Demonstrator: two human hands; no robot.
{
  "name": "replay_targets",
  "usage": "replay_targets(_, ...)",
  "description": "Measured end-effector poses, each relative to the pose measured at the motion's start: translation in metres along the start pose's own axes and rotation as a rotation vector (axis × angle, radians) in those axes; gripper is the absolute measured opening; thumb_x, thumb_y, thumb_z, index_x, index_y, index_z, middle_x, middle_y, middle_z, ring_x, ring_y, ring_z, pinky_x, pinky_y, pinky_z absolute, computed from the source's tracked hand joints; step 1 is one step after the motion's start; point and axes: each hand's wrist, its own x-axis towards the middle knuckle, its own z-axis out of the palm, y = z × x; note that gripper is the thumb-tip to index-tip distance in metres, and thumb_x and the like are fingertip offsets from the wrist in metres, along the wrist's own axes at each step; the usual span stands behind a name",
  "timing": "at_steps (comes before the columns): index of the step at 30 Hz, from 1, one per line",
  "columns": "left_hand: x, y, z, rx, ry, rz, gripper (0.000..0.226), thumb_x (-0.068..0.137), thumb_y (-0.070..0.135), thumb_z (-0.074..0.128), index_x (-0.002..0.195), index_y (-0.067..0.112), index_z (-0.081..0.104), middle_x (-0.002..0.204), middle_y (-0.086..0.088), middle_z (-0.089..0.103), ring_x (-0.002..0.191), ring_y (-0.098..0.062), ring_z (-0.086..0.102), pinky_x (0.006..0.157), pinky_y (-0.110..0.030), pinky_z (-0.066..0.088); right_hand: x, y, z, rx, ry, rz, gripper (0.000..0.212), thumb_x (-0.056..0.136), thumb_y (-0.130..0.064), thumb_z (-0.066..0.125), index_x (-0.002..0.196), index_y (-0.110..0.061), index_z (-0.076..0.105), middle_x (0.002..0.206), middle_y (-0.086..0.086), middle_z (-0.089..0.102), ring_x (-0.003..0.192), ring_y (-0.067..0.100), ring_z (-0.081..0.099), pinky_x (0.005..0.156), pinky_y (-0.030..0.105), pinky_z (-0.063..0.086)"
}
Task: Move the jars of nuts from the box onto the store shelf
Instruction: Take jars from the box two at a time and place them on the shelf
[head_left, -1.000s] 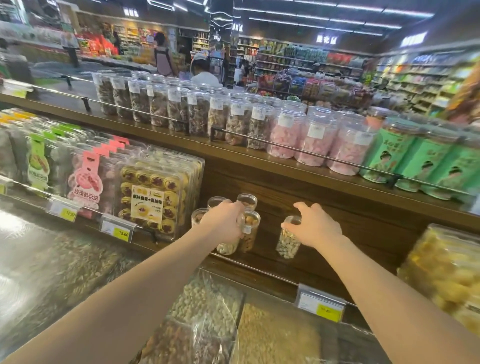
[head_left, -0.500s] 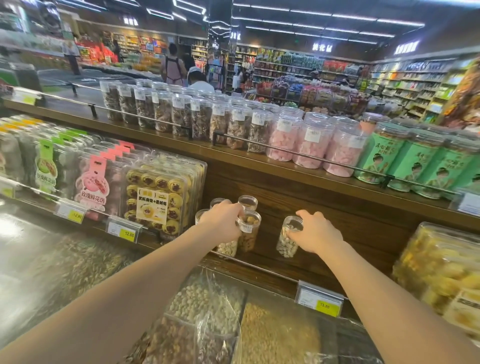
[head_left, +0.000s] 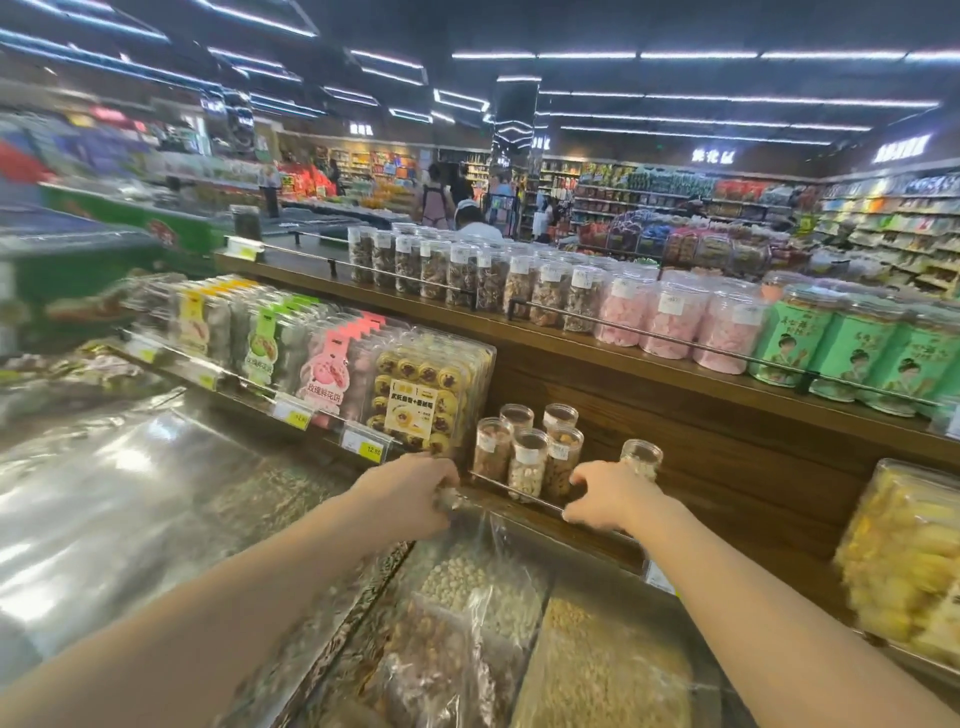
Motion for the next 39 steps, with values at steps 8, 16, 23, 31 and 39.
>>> replay_targets(8,-0.126,-0.074,-0.008,-0.021,0.020,-0.267,0.050,0.083,0.034,0.069,0.131,0.033,0.055,0.119,0.005,0.061,0.102,-0.018,0.061,0.085,-0.038,0.058,-0.019,-0.131,0.023,-0.040,-0.075,-0.298,0.065,0.085,-0.045,0.070,0.145,-0.024,0.051,0.141,0.003,0.058,0.123,0.023,0.059,0.096,0.034,0.052)
replay_targets(16,-0.281,-0.151,-0.012,-0.124,0.078,-0.639,0.049,0.086,0.035,0.068,0.134,0.035,0.054,0.124,0.010,0.062,0.104,-0.017,0.062,0.082,-0.033,0.054,-0.052,-0.308,0.073,-0.209,-0.199,-0.649,0.071,0.088,-0.049,0.068,0.150,-0.022,0.046,0.150,0.003,0.051,0.133,0.027,0.052,0.107,0.041,0.047)
replay_targets(23,-0.446,-0.186,-0.004,-0.200,0.149,-0.956,0.052,0.081,0.053,0.068,0.129,0.035,0.057,0.132,0.009,0.058,0.117,-0.020,0.058,0.087,-0.033,0.048,-0.145,-0.450,0.128,-0.301,-0.256,-0.930,0.061,0.083,-0.046,0.068,0.139,-0.025,0.057,0.140,0.003,0.060,0.127,0.028,0.057,0.105,0.039,0.048)
replay_targets(31,-0.651,-0.206,0.024,-0.220,0.217,-1.259,0.052,0.085,0.051,0.073,0.131,0.034,0.056,0.136,0.010,0.058,0.124,-0.017,0.055,0.098,-0.036,0.048,-0.303,-0.575,0.197,-0.382,-0.332,-1.198,0.067,0.081,-0.050,0.068,0.143,-0.030,0.053,0.141,0.001,0.058,0.125,0.026,0.058,0.103,0.039,0.049)
replay_targets(39,-0.845,-0.194,0.048,-0.290,0.271,-1.458,0.052,0.084,0.048,0.073,0.132,0.037,0.056,0.137,0.012,0.057,0.125,-0.013,0.055,0.101,-0.035,0.047,-0.480,-0.657,0.270,-0.485,-0.389,-1.334,0.062,0.089,-0.046,0.066,0.147,-0.030,0.048,0.141,0.002,0.055,0.123,0.026,0.057,0.098,0.038,0.049)
